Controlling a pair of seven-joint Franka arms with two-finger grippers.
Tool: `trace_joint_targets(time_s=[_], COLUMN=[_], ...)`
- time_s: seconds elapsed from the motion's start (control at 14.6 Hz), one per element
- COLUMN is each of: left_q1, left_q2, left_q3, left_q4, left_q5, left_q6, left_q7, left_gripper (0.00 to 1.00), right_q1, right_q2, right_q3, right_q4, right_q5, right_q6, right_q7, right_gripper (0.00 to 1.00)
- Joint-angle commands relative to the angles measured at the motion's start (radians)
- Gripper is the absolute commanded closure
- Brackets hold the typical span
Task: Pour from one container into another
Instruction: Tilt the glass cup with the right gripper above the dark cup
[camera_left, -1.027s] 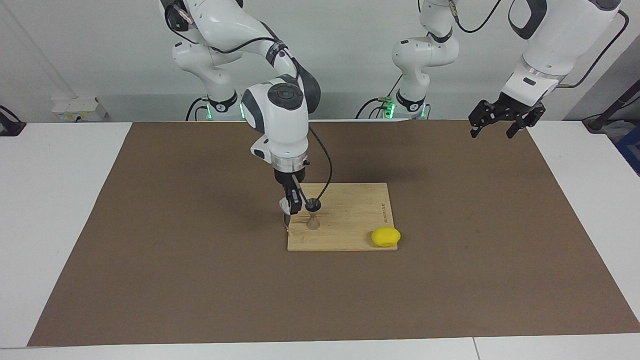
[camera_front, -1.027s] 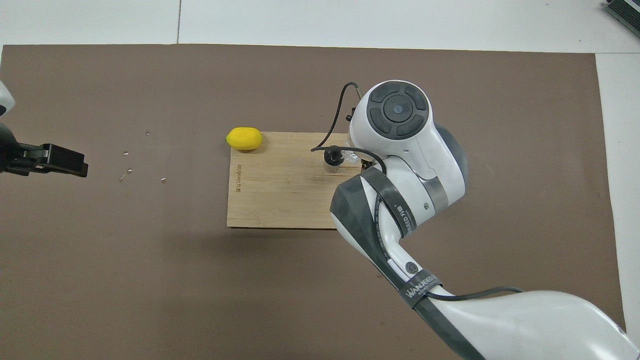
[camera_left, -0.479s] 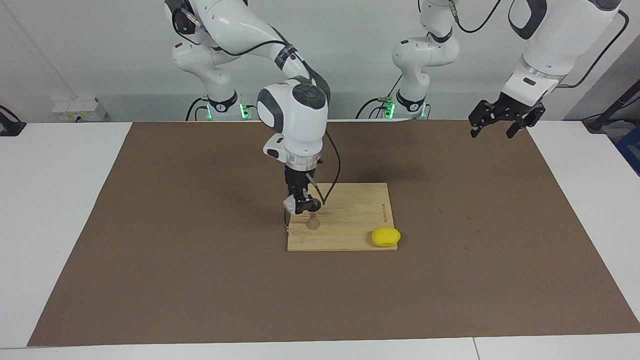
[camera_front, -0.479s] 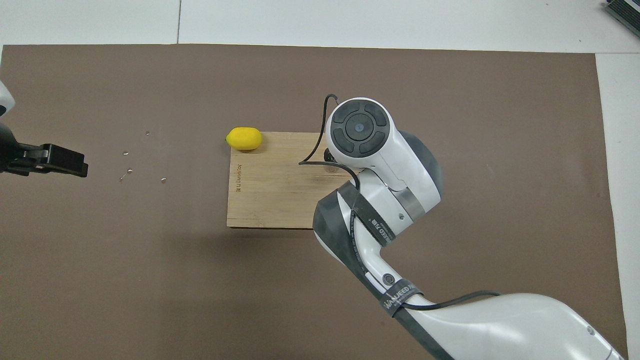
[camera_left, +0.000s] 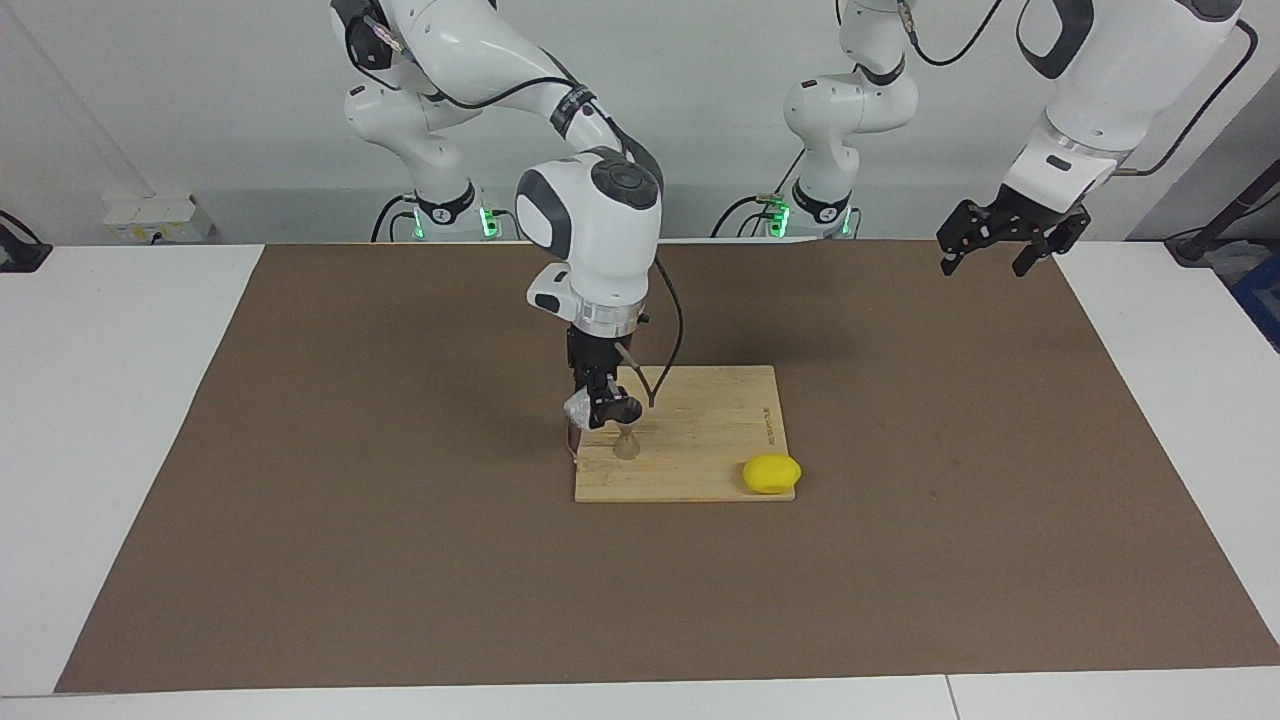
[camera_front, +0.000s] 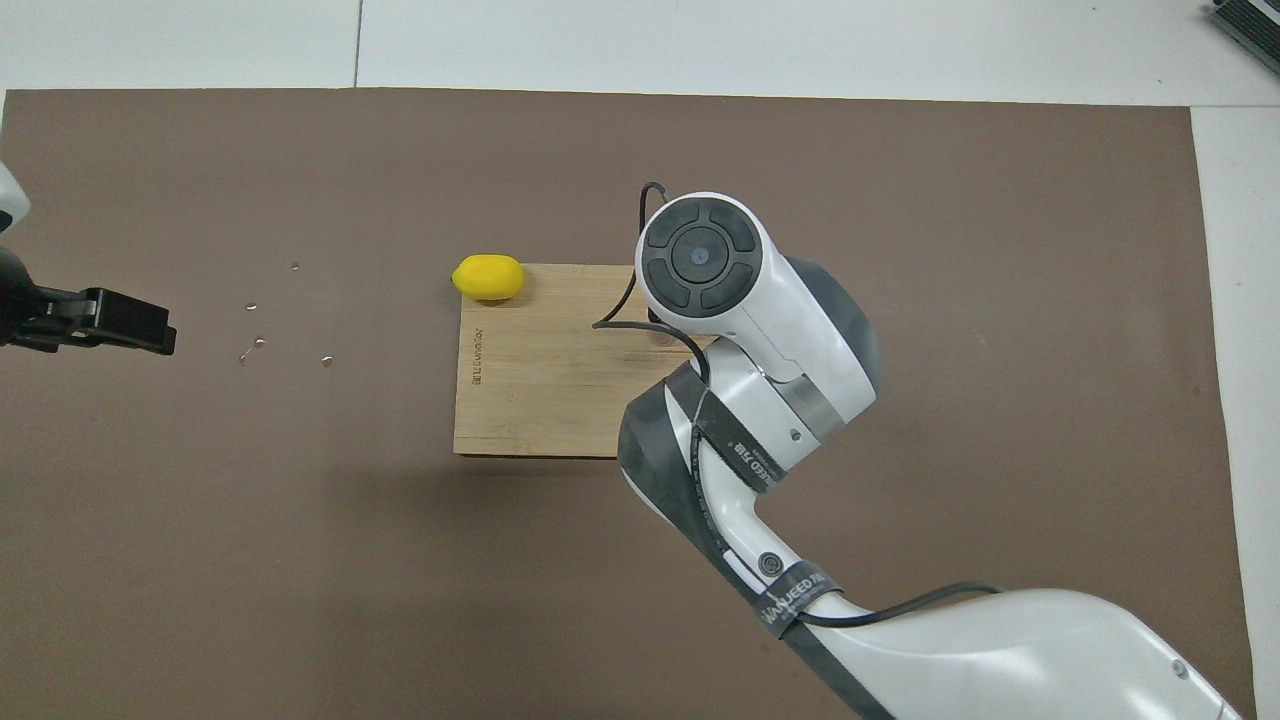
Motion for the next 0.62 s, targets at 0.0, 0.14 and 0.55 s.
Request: trace_joint_targets(time_s=[0.0, 0.14, 0.55], left_q1=[0.007, 0.007, 0.007], left_q2=[-0.021, -0.021, -0.021], left_q3=[0.000, 0.000, 0.000], left_q4=[-0.017, -0.017, -0.017], left_q5=[-0.011, -0.011, -0.011], left_q6=[-0.013, -0.012, -0.012], left_q7=[0.014, 0.014, 0.015], left_gripper=[0.00, 0.00, 0.00], right_q1=[0.003, 0.005, -0.004], right_q2=[0.017, 0.015, 0.016], right_q3=[0.005, 0.005, 0.006], right_q4=[0.037, 0.036, 0.037], right_q5=[-0.033, -0.052, -0.021], right_q6=[-0.023, -0.028, -0.039], right_q7=[-0.016, -0.022, -0.021], right_gripper=[1.00, 1.00, 1.00])
